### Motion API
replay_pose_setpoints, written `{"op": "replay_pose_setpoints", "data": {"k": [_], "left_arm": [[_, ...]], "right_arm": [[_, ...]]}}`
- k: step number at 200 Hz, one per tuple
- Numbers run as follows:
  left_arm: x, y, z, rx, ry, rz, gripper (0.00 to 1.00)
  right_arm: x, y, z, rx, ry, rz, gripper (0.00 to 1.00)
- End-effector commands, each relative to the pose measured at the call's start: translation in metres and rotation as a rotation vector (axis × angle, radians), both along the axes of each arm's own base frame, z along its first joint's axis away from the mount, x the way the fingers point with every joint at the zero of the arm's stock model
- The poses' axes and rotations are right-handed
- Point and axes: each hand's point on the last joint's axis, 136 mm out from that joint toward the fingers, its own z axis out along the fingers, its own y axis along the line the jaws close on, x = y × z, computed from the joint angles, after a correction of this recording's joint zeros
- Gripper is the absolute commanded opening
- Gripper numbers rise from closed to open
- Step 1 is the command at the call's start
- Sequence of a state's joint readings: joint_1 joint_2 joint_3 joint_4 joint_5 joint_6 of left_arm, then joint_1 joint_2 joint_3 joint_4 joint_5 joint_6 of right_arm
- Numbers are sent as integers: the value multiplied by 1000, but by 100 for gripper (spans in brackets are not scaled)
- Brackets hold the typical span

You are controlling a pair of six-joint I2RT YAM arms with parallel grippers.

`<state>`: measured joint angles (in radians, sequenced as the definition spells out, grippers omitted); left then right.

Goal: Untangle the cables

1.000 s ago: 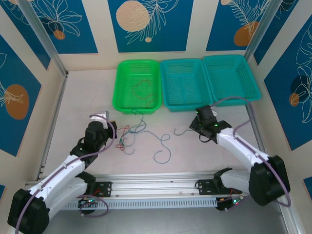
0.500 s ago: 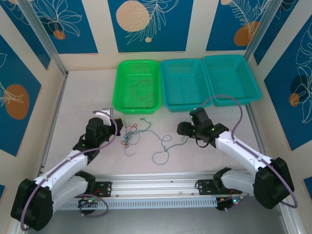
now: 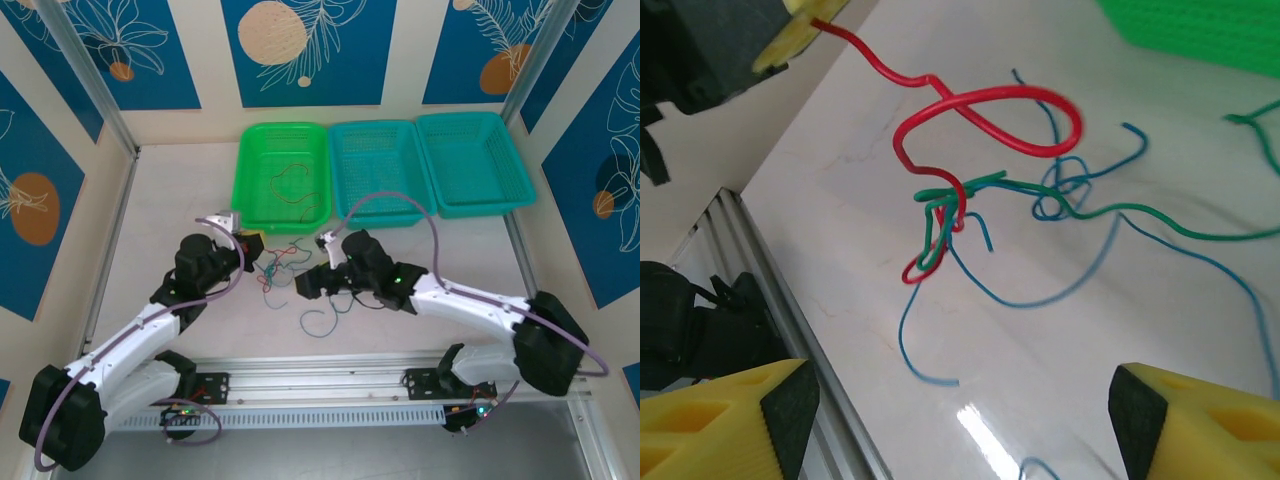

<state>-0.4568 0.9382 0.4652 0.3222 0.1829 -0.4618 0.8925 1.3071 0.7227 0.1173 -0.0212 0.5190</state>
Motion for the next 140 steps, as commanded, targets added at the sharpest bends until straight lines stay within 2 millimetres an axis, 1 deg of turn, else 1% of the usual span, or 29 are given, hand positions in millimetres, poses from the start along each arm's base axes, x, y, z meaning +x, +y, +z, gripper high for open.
{"op": "replay_pose_setpoints", "data": {"k": [1, 9, 17, 27, 43, 50, 74, 80, 86, 92, 110, 122, 140], "left_arm": [[2, -4, 24, -14, -60, -4, 0], [3, -3, 23, -9, -57, 0, 0], [2, -4, 23, -9, -59, -4, 0], [1, -6, 22, -11, -60, -17, 0], [0, -9, 23, -14, -59, -40, 0], [-2, -10, 23, -15, -59, -47, 0], [-9, -16, 28, -10, -79, -101, 0], [-11, -17, 28, -7, -82, -116, 0], [-13, -19, 29, -5, -81, -130, 0], [-14, -20, 29, -1, -79, -139, 0], [-17, -22, 28, 0, -69, -161, 0], [-18, -23, 29, -8, -66, -167, 0], [-19, -23, 31, -19, -69, -168, 0]], "right_arm": [[-9, 33, 11, 102, -151, 102, 78], [-5, 38, 0, 44, -263, 101, 79], [1, 41, -5, 30, -339, 101, 79], [8, 41, -8, 35, -427, 114, 79], [16, 42, -3, 60, -605, 132, 81], [20, 41, -7, 43, -661, 142, 83], [33, 38, -22, -53, -785, 175, 86], [35, 36, -24, -58, -814, 185, 92], [35, 34, -25, -58, -847, 204, 94], [35, 33, -26, -59, -882, 221, 100], [35, 35, -31, -63, -962, 278, 99], [31, 41, -32, -44, -996, 335, 99], [30, 50, -36, -29, -1038, 393, 99]]}}
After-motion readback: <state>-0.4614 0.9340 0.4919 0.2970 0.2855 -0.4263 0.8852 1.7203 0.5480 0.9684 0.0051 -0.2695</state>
